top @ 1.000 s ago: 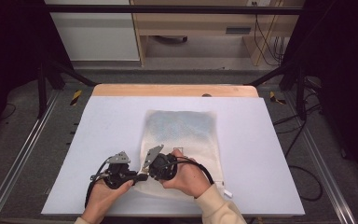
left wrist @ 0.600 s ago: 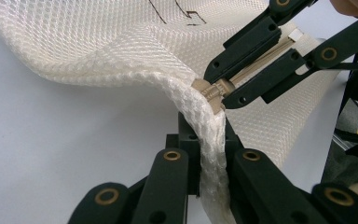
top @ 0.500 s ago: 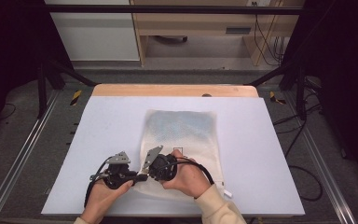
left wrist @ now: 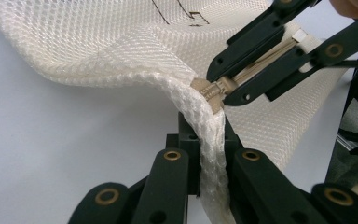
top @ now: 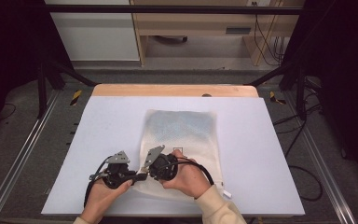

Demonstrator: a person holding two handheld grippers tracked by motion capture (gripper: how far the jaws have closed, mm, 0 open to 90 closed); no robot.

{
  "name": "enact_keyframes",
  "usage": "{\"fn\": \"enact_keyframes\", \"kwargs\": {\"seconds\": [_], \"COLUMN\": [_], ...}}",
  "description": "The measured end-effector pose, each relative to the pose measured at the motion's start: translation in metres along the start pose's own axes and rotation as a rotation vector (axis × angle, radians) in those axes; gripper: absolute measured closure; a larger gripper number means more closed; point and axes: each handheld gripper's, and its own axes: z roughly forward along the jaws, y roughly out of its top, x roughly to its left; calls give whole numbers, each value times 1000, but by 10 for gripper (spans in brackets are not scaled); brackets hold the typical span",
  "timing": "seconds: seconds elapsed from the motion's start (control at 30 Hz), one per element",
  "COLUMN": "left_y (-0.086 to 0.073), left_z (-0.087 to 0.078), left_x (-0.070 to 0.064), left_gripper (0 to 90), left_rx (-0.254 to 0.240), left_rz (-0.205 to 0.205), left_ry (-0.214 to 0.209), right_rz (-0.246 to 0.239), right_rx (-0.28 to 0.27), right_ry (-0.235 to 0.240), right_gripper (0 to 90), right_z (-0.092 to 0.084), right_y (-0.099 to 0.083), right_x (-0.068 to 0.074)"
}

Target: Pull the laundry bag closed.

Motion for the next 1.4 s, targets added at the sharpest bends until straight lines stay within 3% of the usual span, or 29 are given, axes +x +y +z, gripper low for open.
{"fn": "enact_keyframes", "kwargs": {"seconds": [0.07,0.57,0.67,1.03,1.17,1.33,1.37,1.4], "left_y": [0,0,1,-3,-2,0,0,1], "left_z": [-1,3,3,13,11,4,4,1], "left_x": [1,-2,-3,-3,-2,-1,-1,1], "left_gripper": [859,858,852,846,854,857,857,858], "left_rx": [-10,18,25,113,99,62,63,45], "left_rz": [-12,0,19,30,27,11,16,0], "left_ry": [-10,-11,5,8,22,-1,3,-3], "right_rz": [-1,-13,3,-10,-12,-6,-17,-20], "right_rx": [-5,39,23,56,57,71,79,127], "right_ry": [-2,-10,-6,-12,-7,-10,-14,-30], "right_gripper": [825,825,825,825,825,825,825,825], "right_z": [-1,8,6,8,10,16,18,20], "right_y": [1,-4,-4,-3,-4,-9,-11,-15], "right_x": [0,2,0,2,3,5,4,3]}}
